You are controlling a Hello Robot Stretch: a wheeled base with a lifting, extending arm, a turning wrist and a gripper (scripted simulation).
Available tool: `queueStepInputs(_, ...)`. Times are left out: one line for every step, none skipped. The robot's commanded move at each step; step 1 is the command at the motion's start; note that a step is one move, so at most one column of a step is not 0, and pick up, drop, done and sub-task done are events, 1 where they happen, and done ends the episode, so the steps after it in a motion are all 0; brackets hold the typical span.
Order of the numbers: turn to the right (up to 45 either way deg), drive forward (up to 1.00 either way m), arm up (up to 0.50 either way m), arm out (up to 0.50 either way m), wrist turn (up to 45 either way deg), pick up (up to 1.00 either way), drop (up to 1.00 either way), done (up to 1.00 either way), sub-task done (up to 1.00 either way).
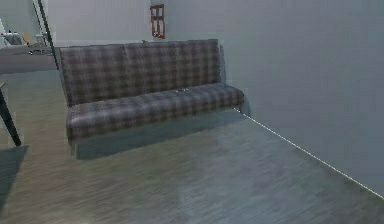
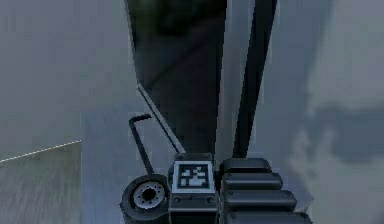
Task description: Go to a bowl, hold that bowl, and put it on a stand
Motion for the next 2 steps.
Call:
queueStepInputs(0.0,0.00,0.00,0.00,0.0,0.00,1.00,0.00,0.00)
queueStepInputs(-45.0,0.00,0.00,0.00,0.0,0.00,0.00,0.00,0.00)
